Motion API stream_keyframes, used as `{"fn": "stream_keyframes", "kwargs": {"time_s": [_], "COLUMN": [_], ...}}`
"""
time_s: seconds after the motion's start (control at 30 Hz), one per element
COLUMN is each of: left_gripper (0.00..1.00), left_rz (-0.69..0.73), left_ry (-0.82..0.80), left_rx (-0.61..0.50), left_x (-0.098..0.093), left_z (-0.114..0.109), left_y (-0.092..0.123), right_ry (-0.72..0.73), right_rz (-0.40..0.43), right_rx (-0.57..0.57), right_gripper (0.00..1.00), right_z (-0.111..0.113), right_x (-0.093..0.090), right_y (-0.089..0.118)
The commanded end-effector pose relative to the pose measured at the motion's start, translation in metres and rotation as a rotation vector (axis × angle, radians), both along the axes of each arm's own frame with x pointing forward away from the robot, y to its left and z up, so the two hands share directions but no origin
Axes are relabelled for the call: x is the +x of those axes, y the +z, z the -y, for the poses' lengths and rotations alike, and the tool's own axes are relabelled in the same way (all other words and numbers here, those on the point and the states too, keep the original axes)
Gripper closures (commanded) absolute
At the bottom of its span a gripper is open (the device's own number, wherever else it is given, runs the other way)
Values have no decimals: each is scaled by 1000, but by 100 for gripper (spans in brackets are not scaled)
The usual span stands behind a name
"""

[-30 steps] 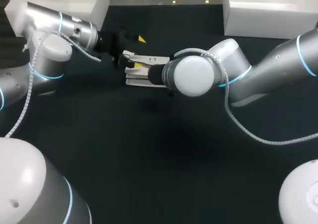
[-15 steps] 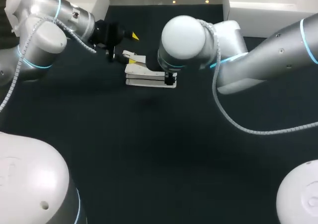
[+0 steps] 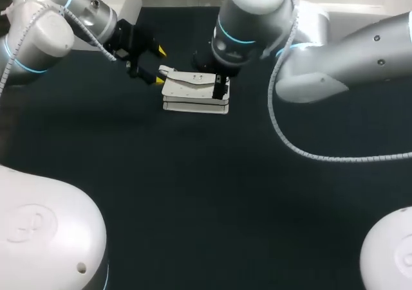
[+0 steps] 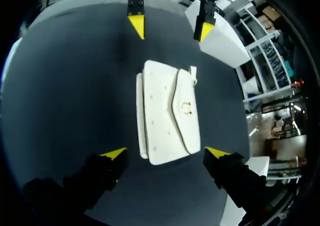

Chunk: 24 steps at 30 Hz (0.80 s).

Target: Pick up the bag, open it, inspect its contents, close it, and place it on the opposite side

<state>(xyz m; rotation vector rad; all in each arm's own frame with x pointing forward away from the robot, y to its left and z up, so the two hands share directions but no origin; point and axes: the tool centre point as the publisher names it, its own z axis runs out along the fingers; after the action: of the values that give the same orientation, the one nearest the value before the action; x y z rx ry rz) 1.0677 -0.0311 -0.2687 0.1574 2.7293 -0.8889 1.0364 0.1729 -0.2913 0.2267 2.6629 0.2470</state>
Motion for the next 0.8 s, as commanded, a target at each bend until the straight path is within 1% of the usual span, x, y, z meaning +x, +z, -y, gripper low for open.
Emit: {"fn": "stream_keyframes", "kwargs": {"time_s": [0.03, 0.07, 0.1, 0.6, 0.67, 0.7, 0.73, 0.77, 0.8], "left_gripper": [0, 0, 0, 0, 0, 0, 0, 0, 0], "left_rz": [-24, 5, 79, 79, -10, -95, -137, -198, -233], "left_ry": [7, 43, 105, 105, 193, 277, 323, 409, 449], "left_rx": [48, 126, 278, 278, 261, 255, 256, 256, 256], "left_x": [6, 8, 11, 11, 17, 21, 23, 26, 27], "left_z": [1, 2, 0, 0, 6, 6, 6, 4, 3], "left_y": [-4, -5, -6, -6, -7, -7, -7, -7, -6], "right_ry": [-3, -21, -21, -21, -21, -94, -127, -183, -209], "right_rz": [-67, -43, -43, -43, -43, -107, -125, -146, -173], "right_rx": [77, 57, 57, 57, 57, 77, 80, 100, 124], "right_gripper": [0, 0, 0, 0, 0, 0, 0, 0, 0], "right_z": [10, 13, 13, 13, 13, 13, 14, 17, 19], "right_x": [7, 8, 8, 8, 8, 14, 16, 18, 18], "right_y": [1, 3, 3, 3, 3, 4, 4, 5, 6]}}
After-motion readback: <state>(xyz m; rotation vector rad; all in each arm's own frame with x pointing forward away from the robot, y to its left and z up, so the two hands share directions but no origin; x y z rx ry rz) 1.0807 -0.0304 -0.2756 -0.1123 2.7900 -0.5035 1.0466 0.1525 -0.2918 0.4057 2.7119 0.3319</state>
